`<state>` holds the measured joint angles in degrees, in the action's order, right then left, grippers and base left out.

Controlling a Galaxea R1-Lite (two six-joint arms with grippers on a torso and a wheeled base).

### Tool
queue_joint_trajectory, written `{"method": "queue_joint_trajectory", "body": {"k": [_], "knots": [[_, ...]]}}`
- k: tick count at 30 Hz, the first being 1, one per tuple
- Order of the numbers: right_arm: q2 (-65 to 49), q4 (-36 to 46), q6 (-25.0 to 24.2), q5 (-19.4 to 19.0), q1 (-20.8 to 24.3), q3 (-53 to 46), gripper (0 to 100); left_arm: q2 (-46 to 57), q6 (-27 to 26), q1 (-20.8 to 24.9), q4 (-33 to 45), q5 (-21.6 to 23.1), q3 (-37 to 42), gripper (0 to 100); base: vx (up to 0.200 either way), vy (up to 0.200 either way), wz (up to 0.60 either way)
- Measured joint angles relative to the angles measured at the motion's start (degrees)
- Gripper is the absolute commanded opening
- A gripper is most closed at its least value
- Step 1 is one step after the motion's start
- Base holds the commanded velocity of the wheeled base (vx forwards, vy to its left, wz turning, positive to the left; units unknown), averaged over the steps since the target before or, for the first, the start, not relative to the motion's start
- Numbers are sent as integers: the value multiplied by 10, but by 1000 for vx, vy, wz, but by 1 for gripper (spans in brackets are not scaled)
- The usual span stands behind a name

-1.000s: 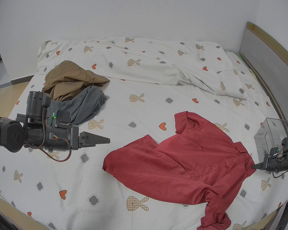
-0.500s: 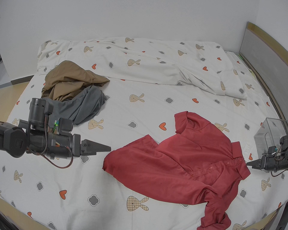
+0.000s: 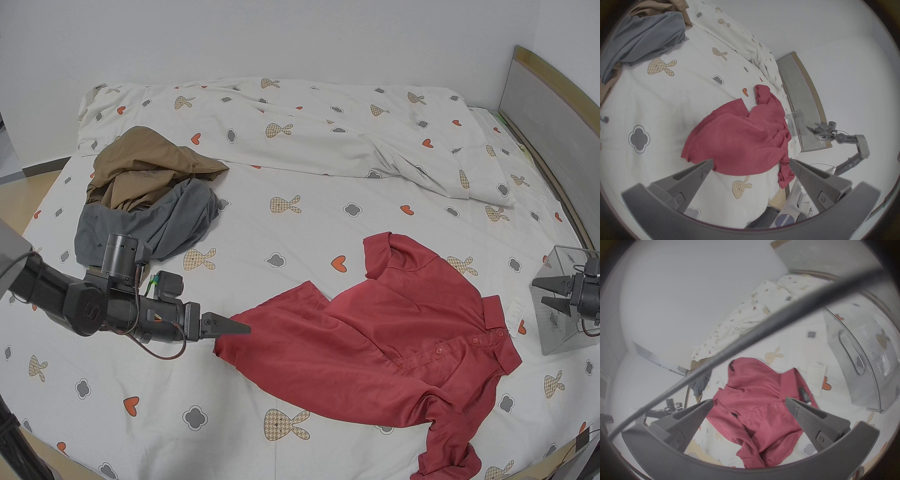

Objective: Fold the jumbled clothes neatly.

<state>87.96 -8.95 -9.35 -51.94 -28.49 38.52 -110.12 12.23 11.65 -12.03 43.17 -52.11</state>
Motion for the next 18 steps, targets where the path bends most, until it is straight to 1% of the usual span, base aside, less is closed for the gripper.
{"method": "queue_joint_trajectory", "body": {"k": [6,11,13,18], "knots": [[-74,4,-21,-6,37,-2,100,-69,-4,-5,-6,-10,-67,100,0,0,0],[-122,4,-45,-8,60,-6,100,-103,-7,-26,-6,-15,-110,100,0,0,0],[-133,4,-46,-8,65,-11,100,-108,-12,-36,-7,-15,-118,100,0,0,0],[-150,0,-47,-9,76,-25,100,-118,-42,-49,-5,-15,-125,100,0,0,0]]}}
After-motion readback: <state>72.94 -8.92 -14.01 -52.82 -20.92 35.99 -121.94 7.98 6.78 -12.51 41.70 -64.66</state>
